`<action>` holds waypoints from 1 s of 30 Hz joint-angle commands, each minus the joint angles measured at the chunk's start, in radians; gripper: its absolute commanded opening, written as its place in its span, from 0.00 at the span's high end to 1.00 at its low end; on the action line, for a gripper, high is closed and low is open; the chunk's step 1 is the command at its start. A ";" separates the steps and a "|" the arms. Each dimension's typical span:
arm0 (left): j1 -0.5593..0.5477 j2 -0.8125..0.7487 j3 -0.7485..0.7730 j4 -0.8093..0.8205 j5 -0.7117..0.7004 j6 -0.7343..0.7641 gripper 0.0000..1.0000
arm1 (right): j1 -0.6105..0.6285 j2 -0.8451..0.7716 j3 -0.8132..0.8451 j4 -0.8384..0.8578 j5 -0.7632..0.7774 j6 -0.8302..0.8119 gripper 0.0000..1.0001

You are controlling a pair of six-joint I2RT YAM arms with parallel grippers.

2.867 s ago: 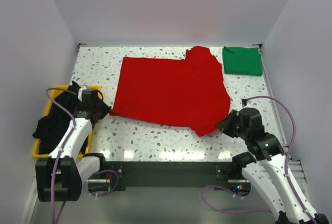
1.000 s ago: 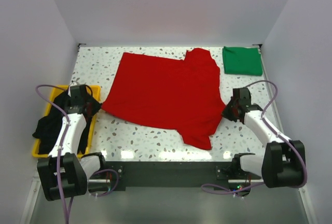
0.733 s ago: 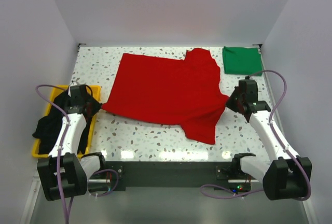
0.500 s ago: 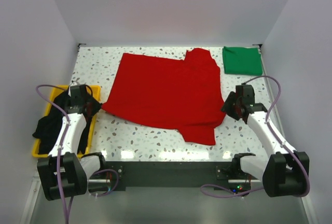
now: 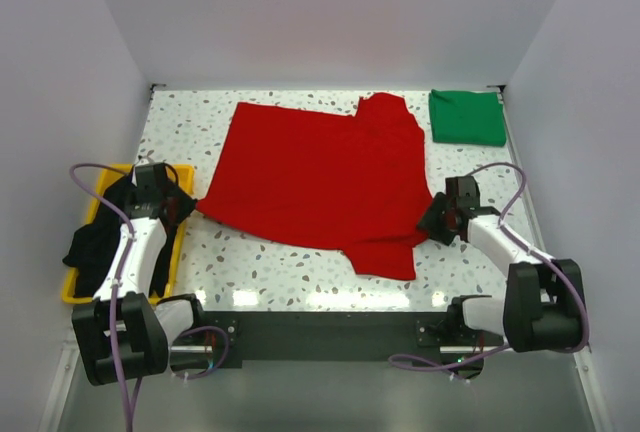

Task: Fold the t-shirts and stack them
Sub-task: Flatten the tshirt out

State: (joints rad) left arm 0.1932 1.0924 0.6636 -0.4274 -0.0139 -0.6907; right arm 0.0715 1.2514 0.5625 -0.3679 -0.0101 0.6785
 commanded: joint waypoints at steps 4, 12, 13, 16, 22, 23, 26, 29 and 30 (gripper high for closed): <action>0.012 -0.005 0.005 0.035 0.008 0.020 1.00 | 0.002 -0.003 -0.020 0.090 -0.030 0.055 0.54; 0.012 -0.057 0.008 0.019 0.009 0.019 1.00 | 0.002 -0.125 0.094 -0.018 0.007 0.023 0.89; 0.012 -0.066 0.013 0.013 0.009 0.019 1.00 | 0.002 -0.142 0.124 -0.055 0.030 0.015 0.94; 0.012 -0.117 0.048 -0.005 0.009 0.014 1.00 | 0.001 -0.205 0.192 -0.118 0.057 -0.011 1.00; 0.014 -0.193 0.230 -0.050 0.035 0.000 1.00 | 0.001 -0.277 0.379 -0.232 0.104 -0.054 1.00; 0.014 -0.203 0.293 -0.057 0.040 -0.009 1.00 | 0.002 -0.282 0.404 -0.244 0.111 -0.057 1.00; 0.012 -0.216 0.423 -0.099 0.037 -0.027 1.00 | 0.001 -0.299 0.514 -0.298 0.133 -0.071 1.00; 0.012 -0.224 0.554 -0.116 0.029 -0.043 1.00 | 0.001 -0.314 0.631 -0.347 0.154 -0.082 1.00; 0.012 -0.221 0.585 -0.131 0.031 -0.049 1.00 | 0.001 -0.320 0.689 -0.359 0.163 -0.086 1.00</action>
State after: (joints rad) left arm 0.1963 0.8932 1.1244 -0.5323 0.0216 -0.7136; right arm 0.0719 0.9672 1.1168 -0.6582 0.0914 0.6266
